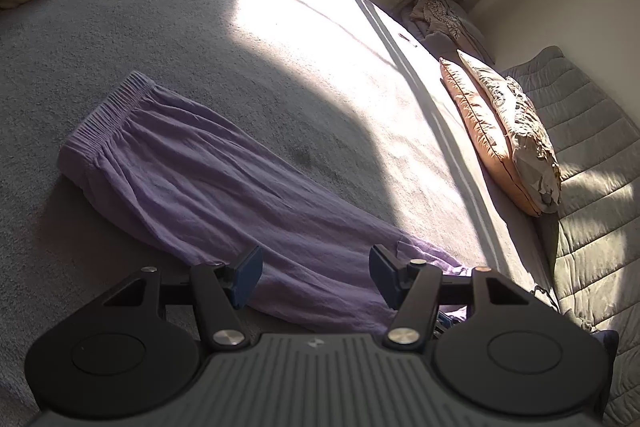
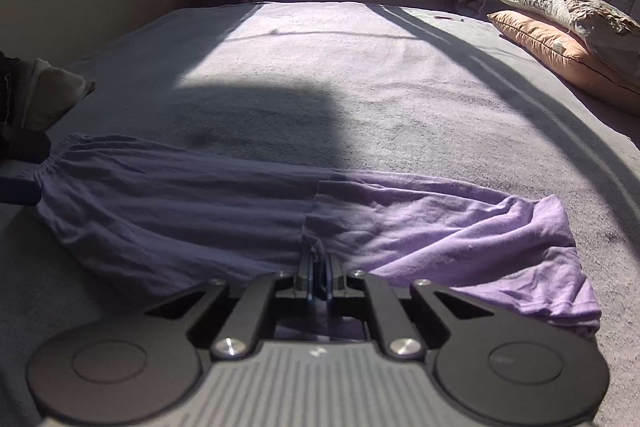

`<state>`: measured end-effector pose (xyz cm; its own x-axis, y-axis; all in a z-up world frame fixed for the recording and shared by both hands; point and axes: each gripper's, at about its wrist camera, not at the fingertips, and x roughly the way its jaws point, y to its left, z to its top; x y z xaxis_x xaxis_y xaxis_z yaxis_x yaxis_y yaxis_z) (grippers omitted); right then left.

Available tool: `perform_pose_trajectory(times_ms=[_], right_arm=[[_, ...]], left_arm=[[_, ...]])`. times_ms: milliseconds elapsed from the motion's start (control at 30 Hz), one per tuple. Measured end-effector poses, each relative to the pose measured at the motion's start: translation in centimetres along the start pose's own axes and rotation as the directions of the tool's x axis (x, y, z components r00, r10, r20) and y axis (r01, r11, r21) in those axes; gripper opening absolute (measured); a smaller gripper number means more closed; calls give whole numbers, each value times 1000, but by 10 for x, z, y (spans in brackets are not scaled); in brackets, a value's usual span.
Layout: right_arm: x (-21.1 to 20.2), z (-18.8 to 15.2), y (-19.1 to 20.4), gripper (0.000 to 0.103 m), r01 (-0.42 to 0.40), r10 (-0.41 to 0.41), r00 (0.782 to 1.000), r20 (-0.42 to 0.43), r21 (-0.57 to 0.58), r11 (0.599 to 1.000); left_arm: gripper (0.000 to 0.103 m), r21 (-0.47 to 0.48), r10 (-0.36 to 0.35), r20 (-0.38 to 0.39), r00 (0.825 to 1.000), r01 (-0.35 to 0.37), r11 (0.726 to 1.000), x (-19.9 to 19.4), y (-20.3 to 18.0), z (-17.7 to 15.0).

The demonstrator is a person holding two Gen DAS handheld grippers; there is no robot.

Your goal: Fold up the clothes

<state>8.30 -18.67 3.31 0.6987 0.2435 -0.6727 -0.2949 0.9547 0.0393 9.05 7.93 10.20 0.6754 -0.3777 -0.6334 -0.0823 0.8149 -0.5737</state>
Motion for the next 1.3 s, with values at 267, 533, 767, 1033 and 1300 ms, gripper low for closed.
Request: perform_pose_trajectory(times_ms=[267,533,767,1033,1300], right_arm=[[-1,0,-14,43,-12,12,1000,4,67,998],[-50,-1,-105,54,-56,22,995,98,355,933],[-55,-36,-194,50,-18,-37,997,70,647,762],[-71,-40,-193,5,-13,-76,992,104,666,746],[-56,-52,-193,2,104,-89,995,-56,600,793]], left_arm=[[62,10,6,-8,1000,-6,1000,2,-2,-2],[62,14,11,-18,1000,-11,1000,6,-3,-5],[62,27,18,-23,1000,-18,999,10,-5,-8],[62,23,21,-23,1000,-20,1000,10,-4,-7],[62,37,13,-31,999,-12,999,10,-8,-11]])
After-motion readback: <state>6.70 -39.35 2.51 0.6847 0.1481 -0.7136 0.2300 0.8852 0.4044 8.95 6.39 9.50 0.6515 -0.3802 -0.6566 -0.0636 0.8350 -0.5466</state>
